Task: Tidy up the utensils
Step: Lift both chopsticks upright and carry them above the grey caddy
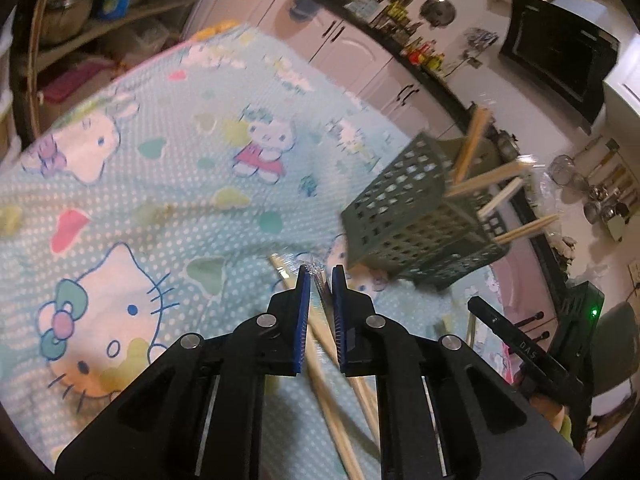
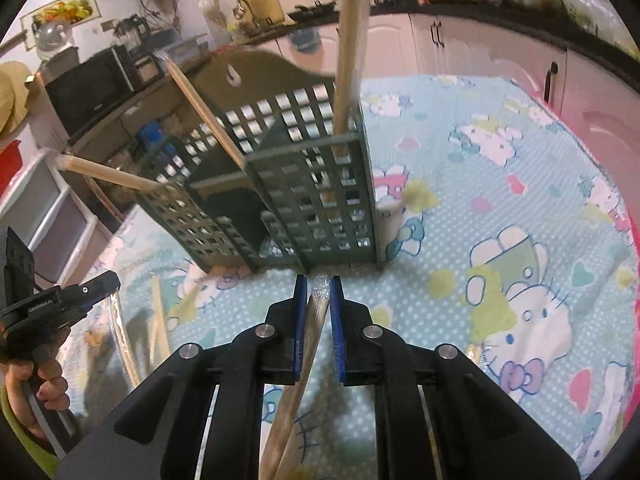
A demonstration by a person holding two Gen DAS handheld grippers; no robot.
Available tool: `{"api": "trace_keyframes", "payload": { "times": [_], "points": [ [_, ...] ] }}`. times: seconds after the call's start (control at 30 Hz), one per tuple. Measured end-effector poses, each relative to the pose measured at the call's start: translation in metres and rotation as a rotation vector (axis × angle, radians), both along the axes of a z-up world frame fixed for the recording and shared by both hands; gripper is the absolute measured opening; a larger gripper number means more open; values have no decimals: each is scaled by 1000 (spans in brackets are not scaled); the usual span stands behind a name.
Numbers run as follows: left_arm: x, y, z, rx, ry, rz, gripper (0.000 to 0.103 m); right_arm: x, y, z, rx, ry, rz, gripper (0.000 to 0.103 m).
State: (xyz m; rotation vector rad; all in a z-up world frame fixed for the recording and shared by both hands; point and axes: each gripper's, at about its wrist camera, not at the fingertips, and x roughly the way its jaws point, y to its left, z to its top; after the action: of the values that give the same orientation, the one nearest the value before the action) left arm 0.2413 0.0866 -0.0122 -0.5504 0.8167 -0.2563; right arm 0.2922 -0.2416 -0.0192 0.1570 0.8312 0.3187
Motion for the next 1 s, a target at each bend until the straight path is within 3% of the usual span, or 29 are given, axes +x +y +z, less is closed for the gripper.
{"api": "trace_keyframes", "payload": {
  "times": [0.33,1.0],
  "points": [
    [-23,-25,46,58,-126,-26,3,-34,0,38,22,-129,41,9],
    [-32,-73,83,95,-219,-96,2,-67,-22,80,51,-242,37,7]
  ]
}}
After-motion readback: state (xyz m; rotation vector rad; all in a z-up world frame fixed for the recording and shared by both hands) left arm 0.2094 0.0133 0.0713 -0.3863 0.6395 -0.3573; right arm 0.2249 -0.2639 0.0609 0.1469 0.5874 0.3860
